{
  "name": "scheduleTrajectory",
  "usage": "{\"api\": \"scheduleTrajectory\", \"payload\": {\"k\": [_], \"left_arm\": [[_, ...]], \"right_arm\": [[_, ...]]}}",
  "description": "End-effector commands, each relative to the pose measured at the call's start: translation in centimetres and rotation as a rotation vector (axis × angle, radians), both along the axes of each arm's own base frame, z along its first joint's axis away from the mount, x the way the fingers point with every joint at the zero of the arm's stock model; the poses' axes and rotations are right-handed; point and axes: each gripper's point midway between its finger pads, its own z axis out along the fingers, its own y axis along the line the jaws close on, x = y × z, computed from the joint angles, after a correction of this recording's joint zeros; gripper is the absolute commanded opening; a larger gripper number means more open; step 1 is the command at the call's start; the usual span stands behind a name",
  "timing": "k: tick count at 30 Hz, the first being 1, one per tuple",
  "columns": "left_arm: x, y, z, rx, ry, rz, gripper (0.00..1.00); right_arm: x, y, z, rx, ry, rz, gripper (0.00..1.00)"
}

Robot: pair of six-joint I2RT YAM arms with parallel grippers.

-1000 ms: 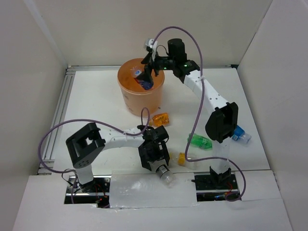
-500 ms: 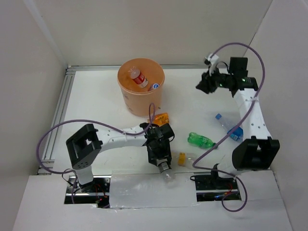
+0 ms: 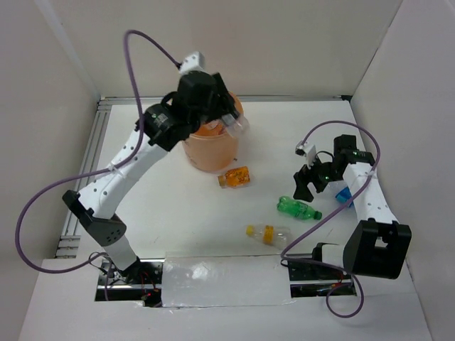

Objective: Put the plastic bottles in the bin

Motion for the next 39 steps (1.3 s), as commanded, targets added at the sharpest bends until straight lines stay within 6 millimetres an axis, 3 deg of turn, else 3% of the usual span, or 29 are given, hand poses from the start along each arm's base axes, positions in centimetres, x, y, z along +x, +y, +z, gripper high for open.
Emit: {"api": "scheduleTrajectory", "payload": {"k": [1, 3, 5, 8, 9, 10, 13, 16, 18, 19, 20, 21, 22, 23, 24, 25, 26, 28, 29, 30, 32, 33, 35, 36, 37, 38, 39], "left_arm": [[5.7, 6.8, -0.1, 0.194, -0.124, 0.267, 0.10], [8.0, 9.1, 0.0, 0.215, -0.163, 0.351, 0.11], [9.9, 10.2, -2.6, 0.287, -0.136, 0.411, 0.17], [11.6, 11.7, -5.2, 0.371, -0.107, 0.450, 0.43], [11.9, 12.3, -5.6, 0.391, -0.103, 0.454, 0.68], [12.1, 12.2, -6.6, 0.406, -0.088, 0.450, 0.77], [12.1, 12.4, -6.6, 0.445, -0.089, 0.434, 0.95], [11.1, 11.2, -4.2, 0.500, -0.156, 0.370, 0.97], [8.8, 8.8, -0.9, 0.508, -0.248, 0.316, 1.00], [7.7, 8.0, -0.3, 0.591, -0.281, 0.255, 1.00], [5.0, 6.1, 0.2, 0.613, -0.319, 0.176, 1.00], [3.5, 5.4, 0.3, 0.642, -0.344, 0.120, 1.00], [1.8, 3.9, 0.3, 0.687, -0.393, -0.004, 1.00], [-1.1, 1.5, -0.2, 0.688, -0.437, -0.121, 1.00], [-4.1, 1.0, -2.3, 0.684, -0.461, -0.257, 1.00], [-5.9, 0.1, -2.9, 0.663, -0.495, -0.340, 1.00], [-8.6, -1.0, -7.1, 0.688, -0.475, -0.460, 1.00], [-12.8, -2.0, -7.4, 0.568, -0.544, -0.627, 1.00], [-14.3, -1.9, -11.2, 0.582, -0.520, -0.701, 1.00], [-16.0, -2.5, -12.0, 0.537, -0.546, -0.775, 1.00], [-18.5, -2.8, -10.7, 0.409, -0.665, -0.813, 1.00], [-19.1, -2.8, -13.4, 0.417, -0.646, -0.856, 1.00], [-19.6, -3.6, -15.3, 0.417, -0.605, -0.890, 1.00], [-20.3, -4.3, -16.2, 0.425, -0.591, -0.930, 1.00], [-20.8, -4.9, -17.2, 0.450, -0.588, -0.969, 1.00], [-21.1, -5.6, -17.6, 0.469, -0.613, -0.990, 1.00], [-21.9, -6.5, -19.3, 0.491, -0.609, -1.043, 1.00]], "right_arm": [[-1.4, 0.0, 0.0, -0.009, -0.002, 0.030, 1.00], [-1.3, -0.2, 0.0, -0.013, -0.009, 0.030, 1.00], [-1.6, -0.1, -0.2, -0.003, 0.006, 0.042, 1.00], [-1.7, 0.2, -0.4, 0.000, 0.041, 0.065, 1.00], [-1.7, 0.0, -0.5, -0.011, 0.038, 0.071, 1.00], [-1.7, 0.0, -0.7, -0.024, 0.051, 0.086, 1.00], [-2.1, 0.0, -1.6, -0.055, 0.089, 0.142, 1.00], [-2.6, 0.2, -2.4, -0.082, 0.131, 0.180, 1.00], [-2.3, 0.1, -3.2, -0.120, 0.134, 0.199, 1.00], [-2.3, -0.1, -3.5, -0.132, 0.131, 0.198, 1.00], [-2.2, 0.0, -4.4, -0.143, 0.132, 0.210, 1.00], [-2.4, 0.2, -5.0, -0.157, 0.140, 0.227, 1.00], [-2.5, 0.5, -5.3, -0.154, 0.148, 0.219, 1.00], [-2.8, 0.7, -6.3, -0.181, 0.174, 0.234, 1.00], [-1.9, 0.9, -6.8, -0.197, 0.158, 0.227, 1.00], [-2.0, 1.0, -7.4, -0.203, 0.181, 0.207, 1.00], [-1.6, 1.2, -8.3, -0.223, 0.183, 0.212, 1.00], [-1.2, 1.2, -9.0, -0.237, 0.201, 0.183, 0.98], [-1.2, 1.3, -10.0, -0.250, 0.217, 0.197, 0.96], [-1.1, 1.4, -10.2, -0.246, 0.227, 0.178, 0.95], [-0.8, 1.5, -10.5, -0.258, 0.221, 0.185, 0.85], [-1.0, 1.5, -10.8, -0.258, 0.235, 0.187, 0.70], [-0.1, 1.4, -9.9, -0.252, 0.210, 0.199, 0.49], [-0.6, 1.4, -9.3, -0.234, 0.236, 0.212, 0.41], [-0.3, 1.8, -8.1, -0.213, 0.217, 0.232, 0.29], [0.3, 2.0, -7.0, -0.193, 0.195, 0.251, 0.24], [2.7, 3.0, -3.7, -0.147, 0.109, 0.269, 0.20]]}}
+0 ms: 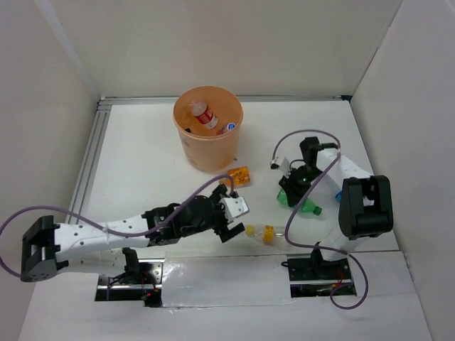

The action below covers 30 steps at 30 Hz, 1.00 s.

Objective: Put the plastic bottles in the bin

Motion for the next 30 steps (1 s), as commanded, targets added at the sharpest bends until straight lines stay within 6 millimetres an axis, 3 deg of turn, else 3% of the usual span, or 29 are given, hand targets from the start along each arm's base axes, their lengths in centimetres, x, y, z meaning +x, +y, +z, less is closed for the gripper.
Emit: {"api": "scheduleTrajectory", "payload": {"k": [1, 2, 3, 4, 5, 6, 7, 8, 9, 10, 12, 13, 14, 15, 16, 19, 20, 21, 23, 24, 25, 28, 29, 30], "left_arm": [[-2.2, -4.8, 2.3, -0.139, -0.088, -0.187, 1.00], [-2.1, -5.2, 2.3, -0.135, -0.119, -0.207, 1.00], [-2.8, -5.9, 1.5, -0.120, -0.130, -0.237, 1.00], [-2.9, -6.5, -0.1, -0.084, -0.131, -0.267, 1.00], [-3.3, -7.2, -0.3, -0.066, -0.162, -0.302, 1.00], [-3.1, -7.5, -0.8, -0.054, -0.175, -0.308, 1.00], [-3.7, -8.3, -1.1, -0.046, -0.192, -0.337, 1.00], [-3.7, -8.8, -2.8, -0.006, -0.194, -0.358, 1.00], [-3.9, -9.4, -2.9, 0.004, -0.221, -0.379, 1.00], [-3.9, -10.0, -3.1, 0.012, -0.228, -0.397, 1.00], [-4.1, -10.9, -5.0, 0.059, -0.246, -0.426, 1.00], [-4.5, -11.1, -5.5, 0.068, -0.252, -0.441, 1.00], [-4.4, -11.4, -5.9, 0.078, -0.257, -0.446, 1.00], [-4.3, -11.7, -6.0, 0.086, -0.267, -0.451, 1.00], [-4.7, -12.0, -6.9, 0.100, -0.270, -0.467, 1.00], [-3.4, -12.4, -7.4, 0.115, -0.300, -0.412, 1.00], [-3.0, -12.4, -8.6, 0.140, -0.298, -0.396, 1.00], [-2.7, -12.8, -8.5, 0.139, -0.306, -0.379, 1.00], [-2.3, -13.6, -8.7, 0.151, -0.317, -0.376, 1.00], [-2.3, -13.7, -9.8, 0.179, -0.305, -0.381, 1.00], [-2.4, -13.9, -10.3, 0.192, -0.295, -0.394, 1.00], [-2.9, -14.6, -11.5, 0.228, -0.275, -0.420, 0.96], [-3.0, -14.3, -12.2, 0.265, -0.260, -0.427, 0.91], [-3.1, -14.5, -12.0, 0.265, -0.255, -0.435, 0.89]], "right_arm": [[3.9, 1.9, 7.3, 0.128, -0.123, 0.052, 0.17], [5.2, 2.5, 9.7, 0.159, -0.178, 0.068, 0.15], [8.4, 3.6, 15.1, 0.221, -0.319, 0.087, 0.15], [9.4, 4.4, 17.0, 0.246, -0.332, 0.102, 0.14], [12.1, 6.0, 21.9, 0.298, -0.449, 0.138, 0.14], [13.2, 6.2, 25.5, 0.302, -0.561, 0.153, 0.14], [14.4, 8.1, 26.7, 0.360, -0.576, 0.183, 0.14], [15.4, 9.4, 29.0, 0.405, -0.618, 0.172, 0.14], [16.2, 10.9, 31.1, 0.442, -0.674, 0.193, 0.12], [17.8, 13.6, 35.0, 0.520, -0.806, 0.247, 0.12], [18.2, 16.5, 38.0, 0.639, -0.857, 0.244, 0.12], [18.7, 18.2, 37.3, 0.694, -0.831, 0.239, 0.12], [19.5, 20.7, 39.6, 0.765, -0.941, 0.282, 0.15], [19.0, 22.1, 40.0, 0.822, -0.913, 0.275, 0.15], [19.6, 24.9, 38.9, 0.862, -0.890, 0.311, 0.15], [20.2, 28.6, 37.3, 0.919, -0.793, 0.297, 0.19], [20.0, 30.2, 37.2, 0.928, -0.780, 0.294, 0.23], [20.9, 31.3, 35.3, 0.930, -0.744, 0.286, 0.30], [21.8, 31.9, 34.2, 0.920, -0.709, 0.226, 0.72], [22.2, 31.8, 33.2, 0.897, -0.684, 0.191, 0.95], [22.4, 31.6, 32.8, 0.880, -0.676, 0.172, 1.00], [24.1, 26.6, 34.1, 0.789, -0.737, 0.023, 1.00], [24.5, 24.8, 32.9, 0.749, -0.715, -0.026, 1.00], [25.0, 20.6, 33.5, 0.709, -0.726, -0.091, 1.00]]}}
